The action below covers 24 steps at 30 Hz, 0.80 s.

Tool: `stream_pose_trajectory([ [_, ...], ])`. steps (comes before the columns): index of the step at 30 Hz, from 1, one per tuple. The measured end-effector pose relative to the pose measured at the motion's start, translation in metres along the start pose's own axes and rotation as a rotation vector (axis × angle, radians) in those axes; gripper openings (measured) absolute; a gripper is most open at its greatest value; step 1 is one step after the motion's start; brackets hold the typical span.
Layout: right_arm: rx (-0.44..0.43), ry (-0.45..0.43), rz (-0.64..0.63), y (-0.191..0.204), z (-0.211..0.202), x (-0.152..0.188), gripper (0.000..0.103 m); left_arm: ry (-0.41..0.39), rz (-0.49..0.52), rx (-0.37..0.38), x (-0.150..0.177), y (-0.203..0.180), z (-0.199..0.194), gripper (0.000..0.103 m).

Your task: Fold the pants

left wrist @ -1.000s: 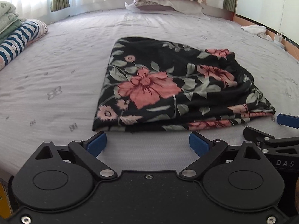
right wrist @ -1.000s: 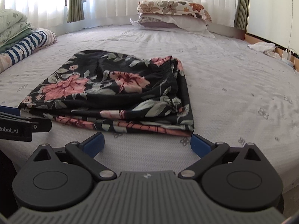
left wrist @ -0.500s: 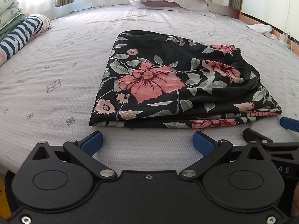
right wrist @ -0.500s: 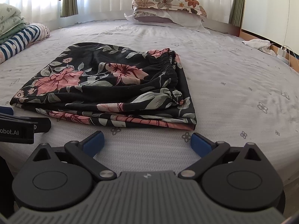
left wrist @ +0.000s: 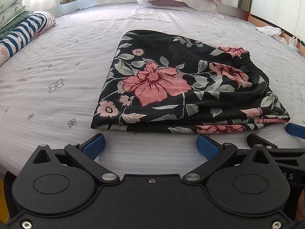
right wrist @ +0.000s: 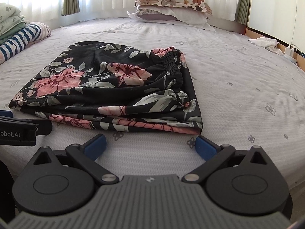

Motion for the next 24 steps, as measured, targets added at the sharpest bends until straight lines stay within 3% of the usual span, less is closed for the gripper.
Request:
stream_pose_trajectory([
  [24,-0.006,0.002,-0.008,0.0016,0.0026,0.0003,0.103,0.021,-0.009,-0.001,-0.0021,0.0001,0.003,0.103],
])
Point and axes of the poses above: each gripper's, at about its wrist camera, not at the fingertips, and z roughly the way its jaws point, y to its left, x to its underside, the point moved 2 cm from there along z, roughly the way its jaws point, and after that the axes turned 15 degrees about x, right-handed, at the moved point
